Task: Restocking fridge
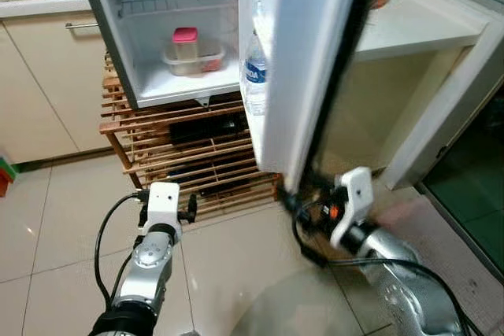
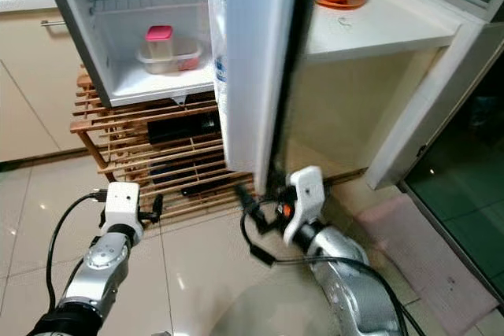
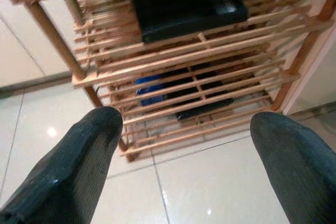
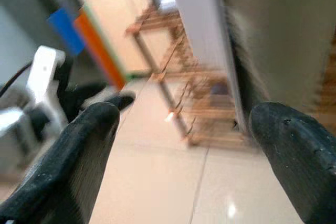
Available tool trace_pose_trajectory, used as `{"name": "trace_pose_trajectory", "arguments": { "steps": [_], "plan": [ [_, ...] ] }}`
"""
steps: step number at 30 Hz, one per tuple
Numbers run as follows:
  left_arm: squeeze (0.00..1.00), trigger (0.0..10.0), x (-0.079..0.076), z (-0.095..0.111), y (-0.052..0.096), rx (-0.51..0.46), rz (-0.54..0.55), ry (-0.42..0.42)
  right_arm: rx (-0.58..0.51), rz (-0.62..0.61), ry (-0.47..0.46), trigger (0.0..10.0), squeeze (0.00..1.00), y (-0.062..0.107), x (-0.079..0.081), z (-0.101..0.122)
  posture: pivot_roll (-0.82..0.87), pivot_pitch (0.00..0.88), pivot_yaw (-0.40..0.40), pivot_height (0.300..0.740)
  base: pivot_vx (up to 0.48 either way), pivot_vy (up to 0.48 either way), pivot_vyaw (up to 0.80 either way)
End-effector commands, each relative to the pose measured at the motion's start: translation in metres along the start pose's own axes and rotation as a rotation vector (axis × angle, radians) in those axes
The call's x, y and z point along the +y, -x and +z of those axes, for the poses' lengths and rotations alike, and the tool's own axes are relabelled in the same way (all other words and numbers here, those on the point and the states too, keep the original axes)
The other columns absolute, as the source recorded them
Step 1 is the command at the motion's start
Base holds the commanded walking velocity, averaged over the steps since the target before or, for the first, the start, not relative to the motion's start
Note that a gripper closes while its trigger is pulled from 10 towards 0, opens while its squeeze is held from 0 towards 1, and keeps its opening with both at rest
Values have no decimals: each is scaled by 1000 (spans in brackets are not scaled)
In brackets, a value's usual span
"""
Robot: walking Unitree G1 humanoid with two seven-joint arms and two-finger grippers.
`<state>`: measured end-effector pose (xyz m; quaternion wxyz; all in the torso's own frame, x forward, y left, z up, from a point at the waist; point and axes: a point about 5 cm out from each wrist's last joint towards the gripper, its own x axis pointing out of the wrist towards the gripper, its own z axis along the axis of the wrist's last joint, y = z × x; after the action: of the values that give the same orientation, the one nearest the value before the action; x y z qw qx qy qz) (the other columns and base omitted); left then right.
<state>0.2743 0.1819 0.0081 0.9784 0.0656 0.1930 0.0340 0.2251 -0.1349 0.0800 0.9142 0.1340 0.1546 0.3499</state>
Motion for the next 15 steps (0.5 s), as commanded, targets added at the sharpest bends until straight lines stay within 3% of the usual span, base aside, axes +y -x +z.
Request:
{"name": "trace_pose_trajectory", "arguments": {
  "steps": [1, 4, 6, 11, 12, 15],
  "plan": [
    [0, 10000, 0, -10, 2, 56, 13, -5, -17, 26, -20, 10000, 0, 2, 1, 6, -87, 0, -23, 740, 0, 0, 0],
    [0, 10000, 10, -59, 12, 403, 64, 9, -50, -24, -18, 10000, 0, 2, -8, 16, -87, 0, -24, 740, 0, 0, 0],
    [0, 10000, 16, -82, 23, 544, 85, 54, -98, -68, 9, 10000, 0, -2, -13, 32, -89, 0, -24, 740, 0, 0, 0],
    [0, 10000, 18, -94, 29, 615, 74, 91, -202, -221, 107, 10000, 0, -18, -25, 64, -94, 0, -19, 740, 0, 0, 0],
    [0, 10000, 8, -90, 25, 600, 1, 86, -234, -259, 142, 10000, 0, -27, -26, 74, -91, 0, -17, 740, 0, 0, 0],
    [0, 10000, -9, -79, 19, 561, -111, 87, -255, -248, 170, 10000, 0, -33, -24, 82, -81, 0, -21, 740, 0, 0, 0]
  ]
}}
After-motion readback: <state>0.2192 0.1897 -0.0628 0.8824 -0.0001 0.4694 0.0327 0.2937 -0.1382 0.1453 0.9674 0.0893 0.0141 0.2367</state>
